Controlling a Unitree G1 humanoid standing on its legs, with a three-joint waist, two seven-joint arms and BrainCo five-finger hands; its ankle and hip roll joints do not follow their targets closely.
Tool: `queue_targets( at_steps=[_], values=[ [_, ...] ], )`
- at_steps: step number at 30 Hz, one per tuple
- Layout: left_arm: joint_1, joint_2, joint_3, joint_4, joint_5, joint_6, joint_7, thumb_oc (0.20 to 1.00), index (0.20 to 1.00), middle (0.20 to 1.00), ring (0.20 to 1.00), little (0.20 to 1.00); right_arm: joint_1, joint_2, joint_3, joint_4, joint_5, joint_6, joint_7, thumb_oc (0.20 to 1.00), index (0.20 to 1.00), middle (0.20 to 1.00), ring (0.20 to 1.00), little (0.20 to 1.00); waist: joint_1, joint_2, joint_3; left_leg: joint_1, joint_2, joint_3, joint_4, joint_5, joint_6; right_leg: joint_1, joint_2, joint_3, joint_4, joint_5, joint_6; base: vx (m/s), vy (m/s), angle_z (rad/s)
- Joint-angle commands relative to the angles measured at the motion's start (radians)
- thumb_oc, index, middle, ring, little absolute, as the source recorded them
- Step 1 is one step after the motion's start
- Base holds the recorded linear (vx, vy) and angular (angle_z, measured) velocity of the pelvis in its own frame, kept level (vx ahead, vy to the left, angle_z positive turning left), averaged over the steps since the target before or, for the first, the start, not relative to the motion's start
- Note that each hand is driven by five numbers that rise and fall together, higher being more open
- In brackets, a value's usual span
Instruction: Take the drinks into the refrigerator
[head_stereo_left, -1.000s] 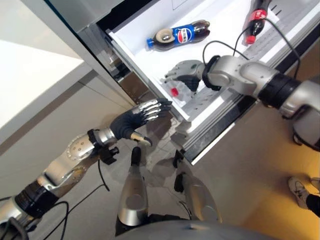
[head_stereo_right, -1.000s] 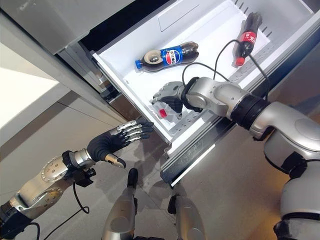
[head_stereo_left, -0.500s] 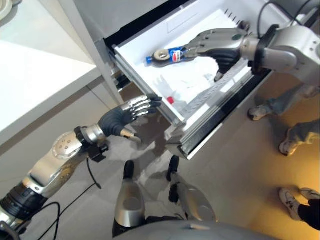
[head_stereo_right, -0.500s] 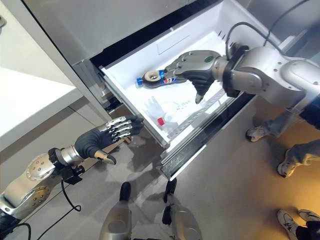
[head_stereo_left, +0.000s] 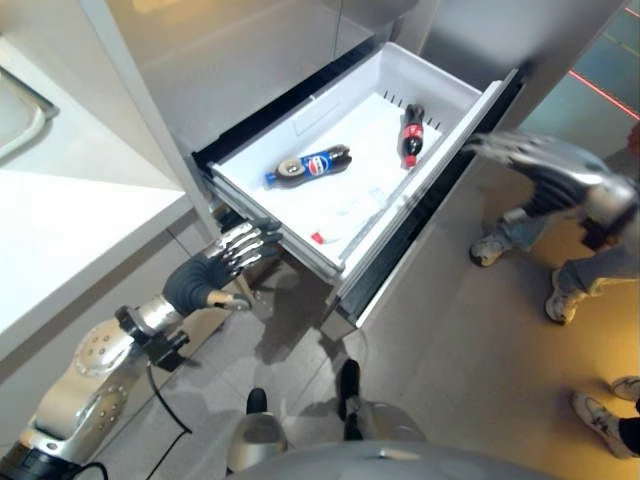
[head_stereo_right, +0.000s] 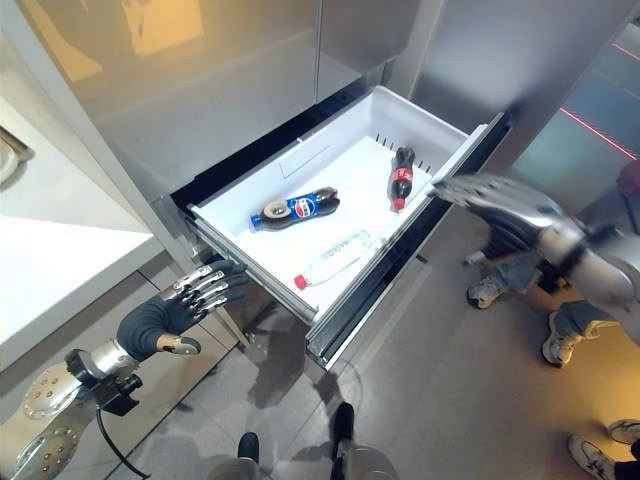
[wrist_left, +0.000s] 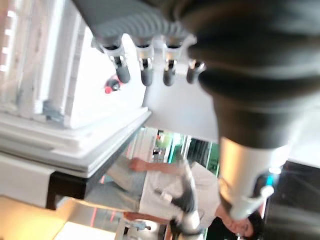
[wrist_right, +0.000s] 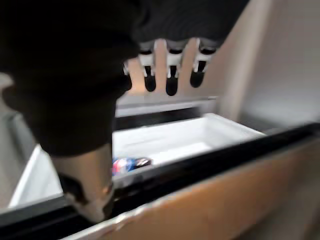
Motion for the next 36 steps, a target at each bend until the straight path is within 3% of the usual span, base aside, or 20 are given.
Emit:
queue_targets(
  at_steps=[1,7,13,14,15,20,26,36],
  values=[
    [0.004,0.000,0.009,-0.051,0.049,-0.057,-0.010,1.000,1.000,1.000,1.000,1.000,-0.020,0.035,-0.071,0.032,-0.063,-0.015,-0.084,1.000,1.000,1.000,1.000,1.000,0.008,0.006,-0.031,-0.027,-0.047,-0.027,0.013,-0.055,0.079,0.043,-0.009,-0.007,0.111,-0.129,0.077,0.03,0.006,-0.16],
    [0.013,-0.062,0.023,-0.048,0.080,-0.069,-0.006,1.000,1.000,1.000,1.000,1.000,0.124,0.179,-0.097,0.078,-0.087,-0.004,-0.064,1.000,1.000,1.000,1.000,1.000,-0.006,0.021,-0.041,-0.012,-0.048,-0.016,-0.002,-0.054,0.081,0.043,-0.011,0.011,0.105,-0.123,0.082,0.00,0.009,-0.11],
    [0.015,-0.083,0.032,-0.056,0.099,-0.088,0.009,1.000,1.000,1.000,1.000,1.000,0.164,0.280,-0.001,0.151,-0.102,0.003,-0.034,1.000,1.000,1.000,1.000,1.000,-0.014,0.024,-0.037,-0.013,-0.052,-0.015,-0.008,-0.049,0.082,0.038,-0.015,0.019,0.100,-0.114,0.083,0.00,0.000,0.00],
    [0.011,-0.083,0.030,-0.056,0.101,-0.089,0.008,1.000,1.000,1.000,1.000,1.000,0.156,0.284,0.024,0.164,-0.101,0.003,-0.026,0.442,0.442,0.442,0.442,0.442,-0.013,0.024,-0.036,-0.013,-0.052,-0.017,-0.008,-0.048,0.082,0.039,-0.016,0.018,0.100,-0.113,0.083,0.00,0.000,0.00],
    [0.007,-0.081,0.028,-0.056,0.103,-0.092,0.010,1.000,1.000,1.000,1.000,1.000,0.140,0.290,0.059,0.185,-0.094,0.002,-0.019,0.200,0.200,0.200,0.200,0.200,-0.011,0.024,-0.035,-0.013,-0.052,-0.018,-0.009,-0.048,0.081,0.038,-0.017,0.015,0.102,-0.113,0.083,0.00,0.000,0.00],
    [-0.033,-0.080,0.005,-0.049,0.101,-0.107,0.022,1.000,1.000,1.000,1.000,1.000,0.008,0.311,0.263,0.305,-0.069,0.007,0.013,0.200,0.200,0.200,0.200,0.200,0.004,0.023,-0.026,-0.010,-0.054,-0.022,-0.009,-0.045,0.081,0.039,-0.022,0.010,0.111,-0.113,0.082,0.00,0.000,0.00],
    [-0.091,-0.057,-0.036,-0.052,0.079,-0.123,0.035,1.000,1.000,1.000,1.000,1.000,-0.318,0.334,0.579,0.460,-0.073,0.021,0.027,0.200,0.200,0.200,0.200,0.200,0.058,0.019,-0.006,-0.005,-0.055,-0.032,-0.004,-0.045,0.082,0.039,-0.025,0.002,0.125,-0.120,0.075,0.00,-0.005,0.01],
    [-0.128,-0.043,-0.075,-0.050,0.046,-0.119,0.034,1.000,1.000,1.000,1.000,1.000,-0.643,0.376,0.884,0.598,-0.133,0.030,0.065,0.200,0.200,0.200,0.200,0.200,0.124,0.022,0.025,-0.013,-0.058,-0.059,0.003,-0.034,0.080,0.044,-0.034,-0.030,0.137,-0.129,0.068,0.00,-0.018,0.09]
  ],
)
